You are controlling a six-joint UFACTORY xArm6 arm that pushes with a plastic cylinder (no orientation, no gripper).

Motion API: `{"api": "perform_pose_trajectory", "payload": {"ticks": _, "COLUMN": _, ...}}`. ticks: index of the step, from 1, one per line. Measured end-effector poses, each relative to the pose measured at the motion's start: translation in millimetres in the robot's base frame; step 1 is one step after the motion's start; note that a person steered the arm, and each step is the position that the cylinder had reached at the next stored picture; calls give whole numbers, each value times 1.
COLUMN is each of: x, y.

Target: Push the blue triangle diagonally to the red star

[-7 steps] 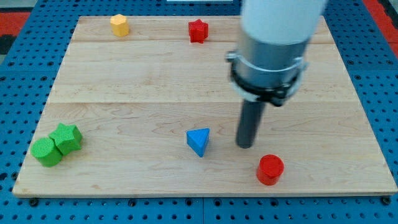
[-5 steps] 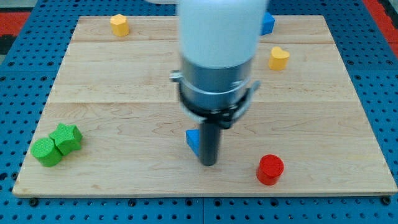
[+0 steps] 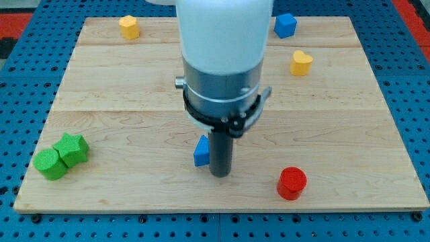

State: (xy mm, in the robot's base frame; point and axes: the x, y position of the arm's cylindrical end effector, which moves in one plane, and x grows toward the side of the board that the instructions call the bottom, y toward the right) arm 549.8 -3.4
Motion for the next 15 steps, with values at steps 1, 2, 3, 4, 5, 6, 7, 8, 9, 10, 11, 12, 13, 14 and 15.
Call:
{"api": "perform_pose_trajectory", "payload": {"ticks": 1, "x": -29, "y": -23}}
{"api": "perform_pose_trajectory", "payload": {"ticks": 2, "x": -66, "y": -67}}
{"api": "perform_pose_trajectory", "payload": {"ticks": 3, "x": -107, "y": -98}}
{"api": "perform_pose_trajectory", "payload": {"ticks": 4, "x": -143, "y": -100}}
{"api": "perform_pose_trajectory", "payload": {"ticks": 5, "x": -157, "y": -122}}
{"api": "perform_pose_trajectory", "payload": {"ticks": 6, "x": -161, "y": -139}}
{"api": "perform_pose_trajectory", "payload": {"ticks": 7, "x": -161, "y": -139}}
{"api": "perform_pose_trajectory", "payload": {"ticks": 8, "x": -130, "y": -138}}
{"api": "perform_pose_trajectory", "payload": {"ticks": 9, "x": -136, "y": -81}}
{"api": "perform_pose_trajectory", "payload": {"ticks": 10, "x": -202, "y": -59}}
{"api": "perform_pose_trajectory", "payload": {"ticks": 11, "x": -248, "y": -70}}
{"api": "perform_pose_trajectory", "payload": {"ticks": 12, "x": -250, "y": -125}}
{"api": "perform_pose_trajectory", "payload": {"ticks": 13, "x": -240, "y": -148}}
{"api": "perform_pose_trajectory", "payload": {"ticks": 14, "x": -237, "y": -116}}
{"api": "perform_pose_trajectory", "payload": {"ticks": 15, "x": -219, "y": -105}}
